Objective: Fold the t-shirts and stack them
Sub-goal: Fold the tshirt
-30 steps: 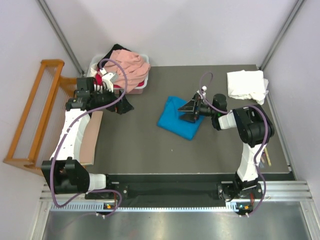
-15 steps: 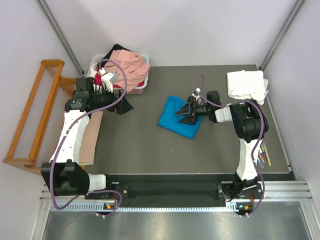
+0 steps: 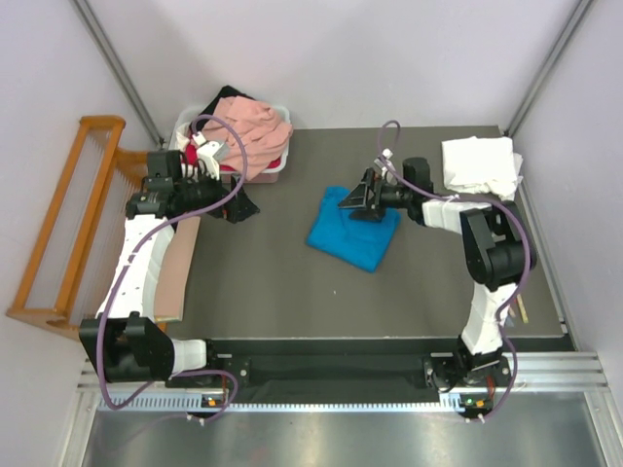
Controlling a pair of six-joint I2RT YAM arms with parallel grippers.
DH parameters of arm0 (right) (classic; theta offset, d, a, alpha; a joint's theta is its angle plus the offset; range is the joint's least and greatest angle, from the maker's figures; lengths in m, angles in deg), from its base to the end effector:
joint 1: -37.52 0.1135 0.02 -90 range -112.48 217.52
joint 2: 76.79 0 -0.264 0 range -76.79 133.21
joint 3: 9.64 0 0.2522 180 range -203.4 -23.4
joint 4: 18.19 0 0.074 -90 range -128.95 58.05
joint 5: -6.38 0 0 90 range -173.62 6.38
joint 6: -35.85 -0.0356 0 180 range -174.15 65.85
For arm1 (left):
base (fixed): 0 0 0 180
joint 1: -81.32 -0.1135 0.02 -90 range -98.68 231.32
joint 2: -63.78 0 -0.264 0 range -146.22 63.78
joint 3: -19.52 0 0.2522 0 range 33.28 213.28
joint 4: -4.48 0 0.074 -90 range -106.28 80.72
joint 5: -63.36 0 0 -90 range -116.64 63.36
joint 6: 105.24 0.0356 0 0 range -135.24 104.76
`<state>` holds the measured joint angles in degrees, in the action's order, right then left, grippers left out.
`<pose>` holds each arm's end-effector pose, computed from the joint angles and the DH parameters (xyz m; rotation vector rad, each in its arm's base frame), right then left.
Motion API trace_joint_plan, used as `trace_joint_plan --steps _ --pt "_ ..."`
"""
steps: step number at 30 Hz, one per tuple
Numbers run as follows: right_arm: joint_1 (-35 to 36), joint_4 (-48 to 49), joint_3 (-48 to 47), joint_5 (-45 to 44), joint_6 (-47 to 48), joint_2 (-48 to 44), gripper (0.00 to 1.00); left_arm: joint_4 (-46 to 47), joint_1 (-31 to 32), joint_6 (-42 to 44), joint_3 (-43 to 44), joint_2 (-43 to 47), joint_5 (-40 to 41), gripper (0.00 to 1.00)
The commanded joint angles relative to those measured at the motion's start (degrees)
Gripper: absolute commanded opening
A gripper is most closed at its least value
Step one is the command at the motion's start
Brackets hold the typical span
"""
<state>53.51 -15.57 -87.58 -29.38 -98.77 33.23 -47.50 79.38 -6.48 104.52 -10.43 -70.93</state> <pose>0.3829 0.1398 0.1810 -0.0917 2.2546 1.5927 0.2715 -0.0157 0.3492 0.5171 2.0939 -0.7697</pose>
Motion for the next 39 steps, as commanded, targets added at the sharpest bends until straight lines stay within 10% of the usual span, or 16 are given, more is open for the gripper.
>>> trace_joint_plan --steps 1,18,39 --pt "1.85 5.14 -0.16 -0.27 -2.13 4.94 1.00 0.25 0.18 1.00 2.32 1.53 -0.27 0.97" --pt "3.96 -8.82 -17.01 -1.51 3.40 5.47 1.00 0.07 0.18 1.35 2.58 1.01 -0.79 0.97" --pt "3.35 -3.11 -24.49 1.13 -2.84 24.64 1.00 -0.37 0.18 1.53 3.02 1.53 -0.53 0.98"
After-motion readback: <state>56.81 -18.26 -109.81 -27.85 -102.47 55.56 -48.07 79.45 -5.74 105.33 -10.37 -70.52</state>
